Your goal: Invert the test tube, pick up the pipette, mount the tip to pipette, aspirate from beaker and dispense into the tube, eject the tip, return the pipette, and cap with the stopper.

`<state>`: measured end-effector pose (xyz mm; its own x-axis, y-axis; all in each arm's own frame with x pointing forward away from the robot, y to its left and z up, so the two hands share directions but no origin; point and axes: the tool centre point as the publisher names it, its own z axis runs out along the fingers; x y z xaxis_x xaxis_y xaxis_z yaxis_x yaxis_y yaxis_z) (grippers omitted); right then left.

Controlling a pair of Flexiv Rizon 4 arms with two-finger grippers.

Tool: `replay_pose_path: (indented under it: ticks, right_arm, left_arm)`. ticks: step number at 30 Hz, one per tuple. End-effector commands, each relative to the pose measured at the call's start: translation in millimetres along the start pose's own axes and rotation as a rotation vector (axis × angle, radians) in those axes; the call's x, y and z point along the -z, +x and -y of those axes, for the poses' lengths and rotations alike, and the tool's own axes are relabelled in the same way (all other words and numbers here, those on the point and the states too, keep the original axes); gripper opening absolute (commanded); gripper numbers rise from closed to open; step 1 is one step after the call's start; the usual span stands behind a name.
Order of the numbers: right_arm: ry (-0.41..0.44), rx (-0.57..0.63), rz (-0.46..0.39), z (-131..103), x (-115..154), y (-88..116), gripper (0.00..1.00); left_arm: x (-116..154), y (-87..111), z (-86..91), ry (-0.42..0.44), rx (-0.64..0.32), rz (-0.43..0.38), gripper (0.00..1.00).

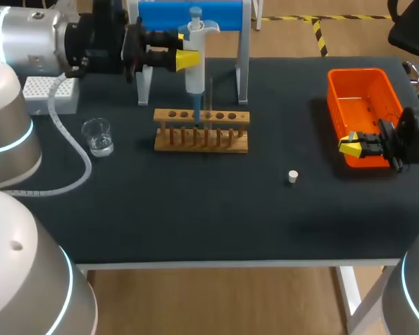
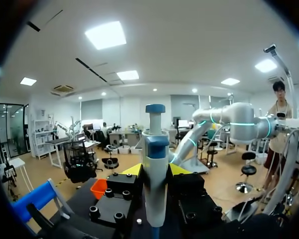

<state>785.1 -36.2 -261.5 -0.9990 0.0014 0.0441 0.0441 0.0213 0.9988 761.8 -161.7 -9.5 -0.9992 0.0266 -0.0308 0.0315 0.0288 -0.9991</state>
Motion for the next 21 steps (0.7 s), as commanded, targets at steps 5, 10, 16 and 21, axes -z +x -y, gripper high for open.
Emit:
replay_pose_path:
  ticks: [5, 10, 16, 21]
  right_arm:
    - [0.001, 0.0, 0.0, -0.2, 0.7, 0.8, 0.0]
    - [0.001, 0.0, 0.0, -0.2, 0.7, 0.8, 0.0]
    - [0.001, 0.0, 0.0, -0.2, 0.7, 0.8, 0.0]
    - [0.001, 0.0, 0.0, -0.2, 0.7, 0.8, 0.0]
  left_arm:
    - [1.0, 2.6, -1.7, 0.008, 0.001, 0.008, 0.0]
    - [1.4, 3.0, -1.6, 0.005, 0.002, 0.01, 0.0]
    - [1.4, 3.0, -1.6, 0.005, 0.002, 0.01, 0.0]
    - [1.4, 3.0, -1.6, 0.005, 0.002, 0.01, 0.0]
